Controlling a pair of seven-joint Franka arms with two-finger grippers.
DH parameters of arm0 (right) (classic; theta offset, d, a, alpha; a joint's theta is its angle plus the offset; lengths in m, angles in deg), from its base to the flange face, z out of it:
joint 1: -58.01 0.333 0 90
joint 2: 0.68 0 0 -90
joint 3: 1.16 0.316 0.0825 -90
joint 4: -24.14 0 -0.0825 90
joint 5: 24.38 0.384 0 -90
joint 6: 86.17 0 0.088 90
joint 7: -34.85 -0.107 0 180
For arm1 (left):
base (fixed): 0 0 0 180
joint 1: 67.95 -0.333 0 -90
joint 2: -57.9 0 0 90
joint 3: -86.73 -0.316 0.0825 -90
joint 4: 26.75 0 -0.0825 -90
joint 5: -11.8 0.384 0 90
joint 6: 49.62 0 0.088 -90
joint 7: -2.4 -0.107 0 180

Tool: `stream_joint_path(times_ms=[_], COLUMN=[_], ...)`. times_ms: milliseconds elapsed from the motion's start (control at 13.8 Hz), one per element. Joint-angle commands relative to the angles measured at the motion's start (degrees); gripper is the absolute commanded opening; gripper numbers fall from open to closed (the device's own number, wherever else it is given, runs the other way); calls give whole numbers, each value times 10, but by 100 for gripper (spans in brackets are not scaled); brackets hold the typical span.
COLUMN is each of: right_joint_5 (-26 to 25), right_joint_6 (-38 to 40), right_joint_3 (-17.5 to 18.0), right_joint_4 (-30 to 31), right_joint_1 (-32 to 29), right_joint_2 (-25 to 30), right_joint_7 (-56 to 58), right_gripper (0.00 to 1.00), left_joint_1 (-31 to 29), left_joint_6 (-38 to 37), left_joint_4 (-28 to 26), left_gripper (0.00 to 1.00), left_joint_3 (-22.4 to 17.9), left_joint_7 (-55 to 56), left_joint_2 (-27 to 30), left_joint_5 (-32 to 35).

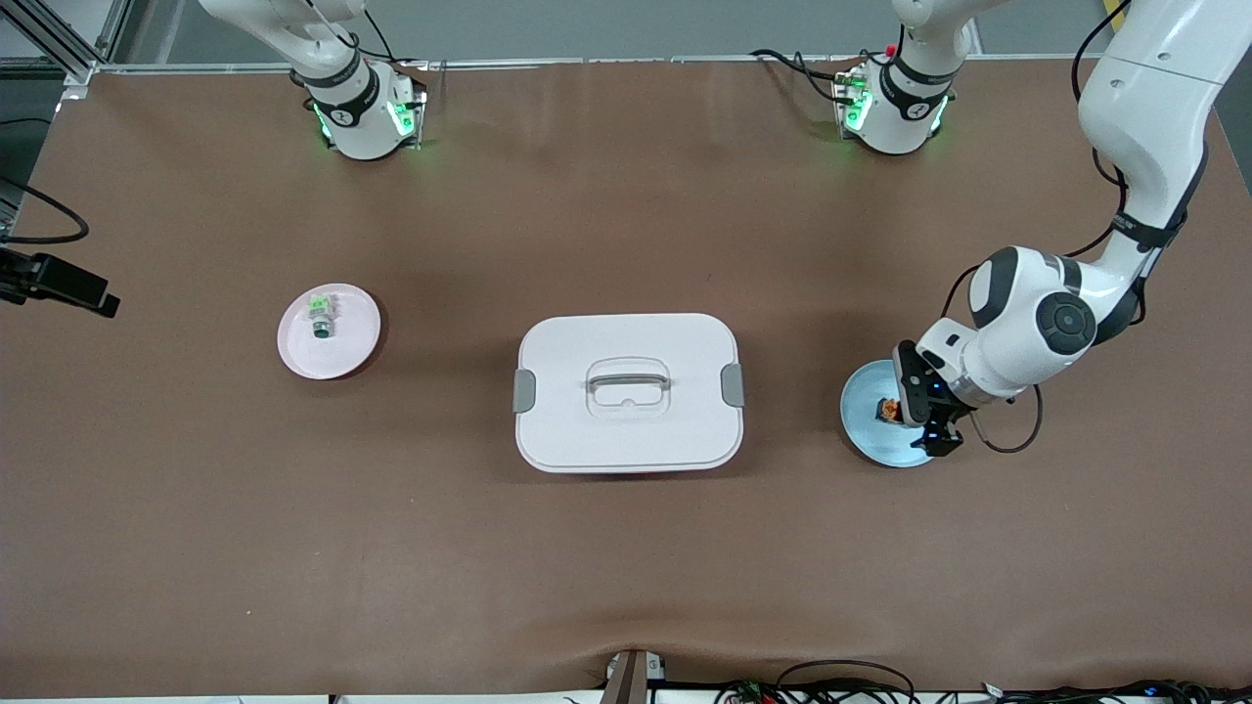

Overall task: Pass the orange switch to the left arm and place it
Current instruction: 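Lower the switch onto the blue plate and open the left gripper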

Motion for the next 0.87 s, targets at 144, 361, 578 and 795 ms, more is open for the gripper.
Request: stream_joint_path(times_ms=[144, 361, 578, 795], right_joint_5=[1, 2, 2, 1], right_joint_6=[-4, -21, -40, -61], right_joint_3=[12, 13, 14, 13], right_joint_4=[74, 112, 160, 190], right_joint_1=[-9, -9, -9, -9], right_joint_2=[57, 82, 114, 130], right_joint_7=[0, 0, 0, 79], right_gripper=[100, 100, 100, 100], left_joint_1=[-4, -3, -4, -2], left_joint_6=[-107, -190, -250, -380], left_joint_4=[55, 76, 120, 210], left_gripper=[100, 100, 100, 100], left_joint_3=[33, 86, 97, 104], left_joint_7=[205, 436, 538, 640], left_joint_2=[40, 81, 86, 97], left_joint_5=[0, 1, 0, -25])
